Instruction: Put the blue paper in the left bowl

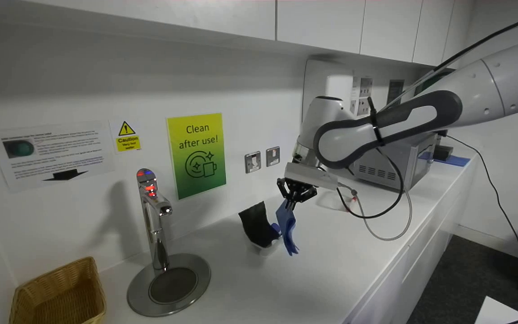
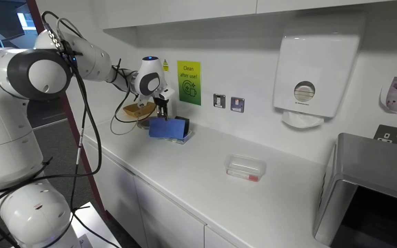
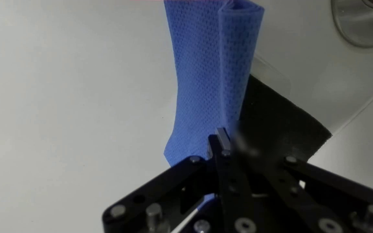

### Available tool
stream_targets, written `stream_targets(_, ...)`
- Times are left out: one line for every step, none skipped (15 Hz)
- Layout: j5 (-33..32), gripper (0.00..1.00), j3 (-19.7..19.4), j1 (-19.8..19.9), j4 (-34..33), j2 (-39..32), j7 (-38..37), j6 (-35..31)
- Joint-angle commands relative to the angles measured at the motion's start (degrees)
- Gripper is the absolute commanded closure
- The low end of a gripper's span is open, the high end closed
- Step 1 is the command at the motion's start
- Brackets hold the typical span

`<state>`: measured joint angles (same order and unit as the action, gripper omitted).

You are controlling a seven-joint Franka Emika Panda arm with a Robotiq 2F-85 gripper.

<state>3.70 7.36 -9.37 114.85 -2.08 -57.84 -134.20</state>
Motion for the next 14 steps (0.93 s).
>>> stream_targets(3.3, 0.99, -0.1, 0.6, -3.1, -1.2, 0.8, 1.8)
stream_targets(4.0, 0.99, -0.1, 0.7, -3.5, -1.5, 0.7, 1.9)
stream_targets(4.5, 0.99, -0.1, 0.7, -3.9, -1.7, 0.7, 2.1)
stream_targets(5.0, 0.99, -0.1, 0.8, -4.2, -1.8, 0.7, 2.3)
stream_targets(5.4, 0.99, -0.2, 0.8, -4.6, -2.0, 0.6, 2.5)
stream_targets(5.7, 0.99, -0.2, 0.8, -4.9, -2.1, 0.4, 2.6)
stream_targets(5.9, 0.99, -0.2, 0.8, -5.3, -2.3, 0.3, 2.6)
stream_targets(6.2, 0.99, -0.3, 0.9, -5.5, -2.4, 0.3, 2.5)
stream_targets(6.3, 0.99, -0.4, 0.9, -5.6, -2.6, 0.2, 2.5)
stream_targets(6.5, 0.99, -0.5, 1.0, -5.8, -2.9, 0.1, 2.5)
stream_targets(6.7, 0.99, -0.6, 1.0, -6.1, -3.1, 0.2, 2.7)
stream_targets(6.9, 0.99, -0.8, 1.1, -6.2, -3.3, 0.1, 2.9)
stream_targets(7.3, 0.99, -0.9, 1.2, -6.3, -3.6, 0.2, 3.1)
stream_targets(7.5, 0.99, -1.1, 1.2, -6.4, -3.8, 0.1, 3.2)
